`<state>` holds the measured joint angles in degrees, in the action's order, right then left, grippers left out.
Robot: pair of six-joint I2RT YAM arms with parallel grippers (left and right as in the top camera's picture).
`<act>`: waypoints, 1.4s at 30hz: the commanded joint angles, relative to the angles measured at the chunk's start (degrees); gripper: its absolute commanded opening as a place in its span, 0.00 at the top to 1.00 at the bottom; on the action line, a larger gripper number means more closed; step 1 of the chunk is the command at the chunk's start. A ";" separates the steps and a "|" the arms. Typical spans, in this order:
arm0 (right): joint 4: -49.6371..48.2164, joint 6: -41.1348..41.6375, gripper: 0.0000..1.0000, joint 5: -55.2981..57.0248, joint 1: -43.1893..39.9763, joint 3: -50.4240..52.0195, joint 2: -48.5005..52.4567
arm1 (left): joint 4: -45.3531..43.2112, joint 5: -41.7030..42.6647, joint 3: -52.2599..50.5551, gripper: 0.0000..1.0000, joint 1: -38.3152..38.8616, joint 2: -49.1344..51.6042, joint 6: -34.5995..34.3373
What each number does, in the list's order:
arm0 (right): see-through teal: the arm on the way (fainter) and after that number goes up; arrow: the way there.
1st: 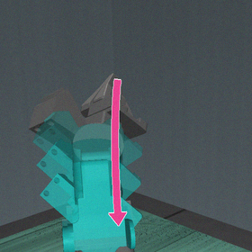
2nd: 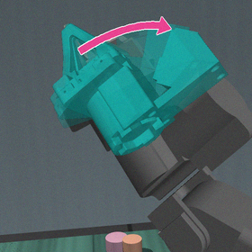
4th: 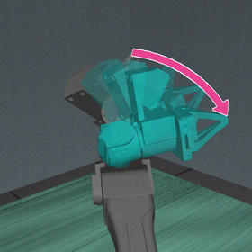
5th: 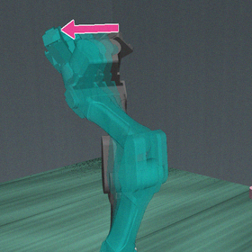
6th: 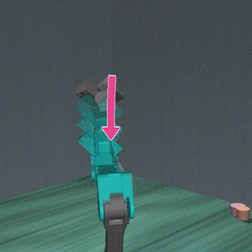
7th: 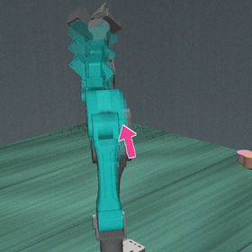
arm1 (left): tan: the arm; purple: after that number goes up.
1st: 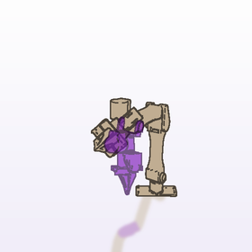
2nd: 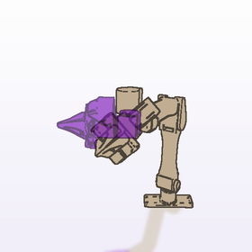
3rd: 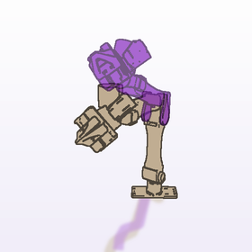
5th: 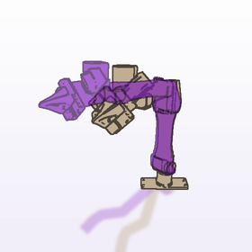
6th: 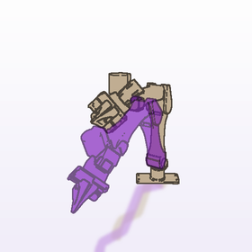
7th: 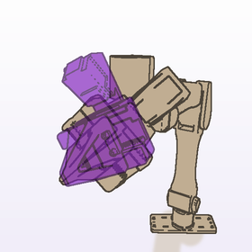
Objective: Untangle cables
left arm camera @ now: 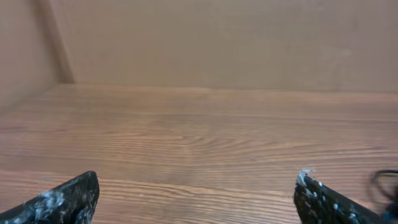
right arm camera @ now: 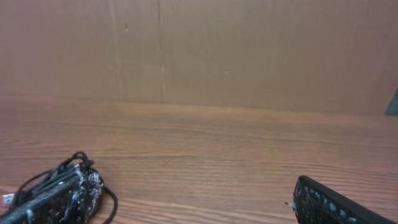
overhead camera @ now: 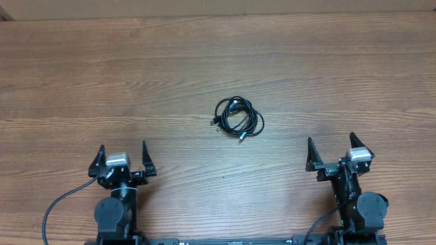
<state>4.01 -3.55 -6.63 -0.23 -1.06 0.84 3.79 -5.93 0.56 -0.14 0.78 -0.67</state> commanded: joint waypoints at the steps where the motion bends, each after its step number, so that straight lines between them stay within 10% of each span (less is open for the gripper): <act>1: -0.74 10.56 0.00 -12.57 0.50 0.59 -0.68 | -1.86 10.93 -0.28 0.01 -0.26 -0.42 -6.69; 7: -3.78 27.47 0.00 -26.32 0.50 0.57 -0.61 | -14.10 29.75 0.11 0.01 -0.28 -0.42 -12.41; 14: -17.22 21.46 0.00 -23.06 0.00 -10.38 -0.35 | -6.95 28.98 19.17 0.00 -0.66 1.68 -8.85; 29: 61.61 6.23 0.00 -22.12 -2.03 -80.70 45.44 | 69.26 39.43 86.93 0.00 -0.57 54.05 3.48; 35: 74.16 8.35 0.00 -43.15 -2.03 -91.91 62.73 | 79.43 53.40 93.31 0.01 -0.55 70.27 1.01; 42: 78.20 9.73 0.14 -36.15 4.83 -90.86 76.94 | 83.25 38.27 93.29 0.00 1.03 82.31 -3.43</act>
<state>81.87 4.75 -45.69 1.15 -91.64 74.59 86.30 39.48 92.42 -0.01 80.34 -0.30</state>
